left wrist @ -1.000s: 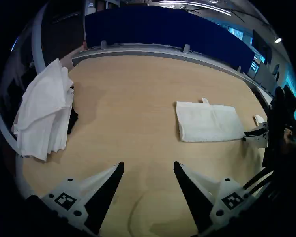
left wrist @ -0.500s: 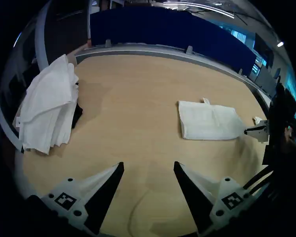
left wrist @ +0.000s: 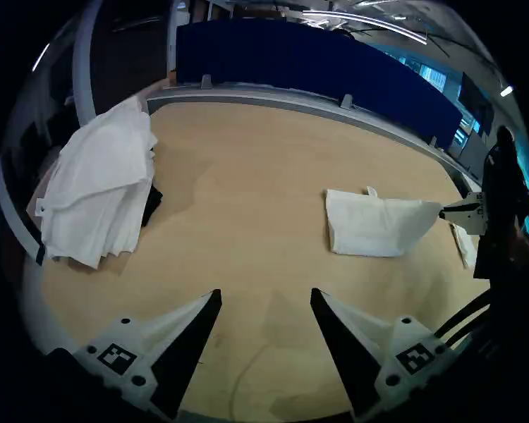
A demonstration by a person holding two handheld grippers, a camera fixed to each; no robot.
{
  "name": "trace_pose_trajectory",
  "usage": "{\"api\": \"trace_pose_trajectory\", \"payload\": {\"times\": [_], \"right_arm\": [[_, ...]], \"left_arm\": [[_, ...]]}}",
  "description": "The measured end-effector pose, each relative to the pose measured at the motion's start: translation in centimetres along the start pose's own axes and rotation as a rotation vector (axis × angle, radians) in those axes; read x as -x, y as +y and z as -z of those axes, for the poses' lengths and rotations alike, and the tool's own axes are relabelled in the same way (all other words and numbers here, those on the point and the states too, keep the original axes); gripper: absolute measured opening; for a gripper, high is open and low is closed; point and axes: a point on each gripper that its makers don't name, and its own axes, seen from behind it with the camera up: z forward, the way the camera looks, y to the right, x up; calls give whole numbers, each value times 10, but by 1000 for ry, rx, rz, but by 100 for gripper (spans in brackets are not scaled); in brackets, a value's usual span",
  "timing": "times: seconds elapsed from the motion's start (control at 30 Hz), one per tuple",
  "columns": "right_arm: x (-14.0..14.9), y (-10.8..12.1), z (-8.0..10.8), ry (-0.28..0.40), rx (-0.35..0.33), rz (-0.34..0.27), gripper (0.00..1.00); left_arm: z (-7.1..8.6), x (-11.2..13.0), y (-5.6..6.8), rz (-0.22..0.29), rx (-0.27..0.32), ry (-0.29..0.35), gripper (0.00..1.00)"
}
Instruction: Fold towel
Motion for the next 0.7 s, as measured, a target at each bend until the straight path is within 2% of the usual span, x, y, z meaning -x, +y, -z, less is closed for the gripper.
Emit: {"api": "trace_pose_trajectory", "payload": {"times": [0.27,0.37,0.57,0.7], "right_arm": [[-47,-21,-9,26,-41,118,5],[-59,-33,-15,29,-65,159,5],[-77,-66,-32,23,-121,258,5],[-81,-90,-49,6,-161,313,5]], "left_arm": [[9,4,-8,42,-9,11,94],[10,5,-10,40,-17,17,94],[16,4,-8,40,-22,35,94],[17,5,-6,59,-16,40,94]]}}
